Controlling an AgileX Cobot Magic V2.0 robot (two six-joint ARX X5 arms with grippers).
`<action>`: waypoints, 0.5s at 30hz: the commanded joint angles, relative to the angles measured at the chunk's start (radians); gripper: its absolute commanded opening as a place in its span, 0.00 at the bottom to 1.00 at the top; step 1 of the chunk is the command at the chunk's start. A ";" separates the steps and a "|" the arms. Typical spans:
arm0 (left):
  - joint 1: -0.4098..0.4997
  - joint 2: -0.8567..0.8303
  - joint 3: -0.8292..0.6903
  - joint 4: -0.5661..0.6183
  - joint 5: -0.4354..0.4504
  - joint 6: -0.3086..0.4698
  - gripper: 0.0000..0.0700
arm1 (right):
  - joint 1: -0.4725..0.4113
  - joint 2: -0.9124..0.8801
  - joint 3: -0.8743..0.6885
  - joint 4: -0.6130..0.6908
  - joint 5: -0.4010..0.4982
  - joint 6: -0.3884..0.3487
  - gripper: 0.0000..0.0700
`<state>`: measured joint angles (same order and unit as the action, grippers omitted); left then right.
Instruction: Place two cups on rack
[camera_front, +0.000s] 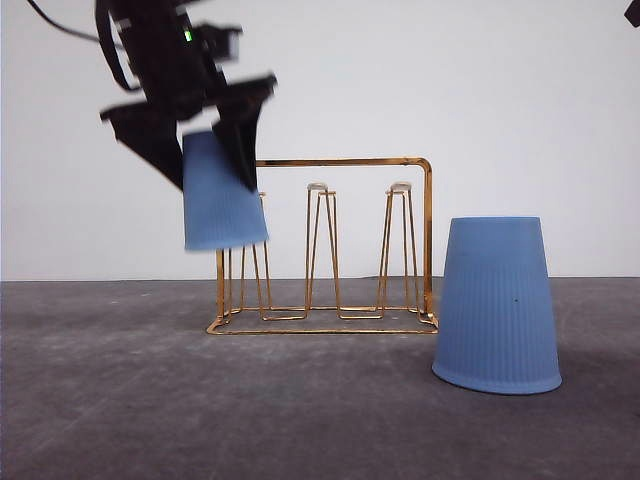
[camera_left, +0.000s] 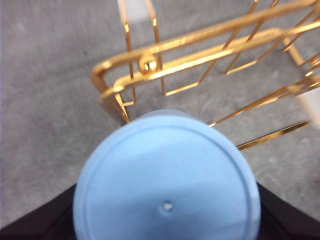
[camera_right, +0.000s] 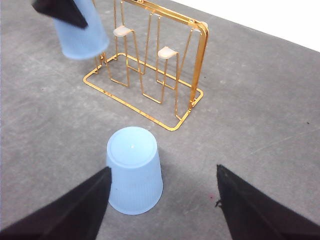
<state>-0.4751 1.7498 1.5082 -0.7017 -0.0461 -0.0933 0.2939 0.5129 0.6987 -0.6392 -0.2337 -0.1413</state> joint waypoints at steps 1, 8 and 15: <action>-0.004 0.030 0.023 0.019 0.005 0.010 0.56 | 0.004 0.002 0.010 0.010 0.000 0.011 0.61; -0.009 0.084 0.023 0.026 0.011 0.010 0.77 | 0.004 0.002 0.010 0.010 0.000 0.011 0.61; -0.008 0.087 0.064 -0.043 0.020 0.012 0.85 | 0.004 0.002 0.010 0.010 0.000 0.013 0.61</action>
<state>-0.4782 1.8205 1.5332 -0.7363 -0.0273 -0.0930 0.2939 0.5129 0.6987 -0.6392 -0.2333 -0.1410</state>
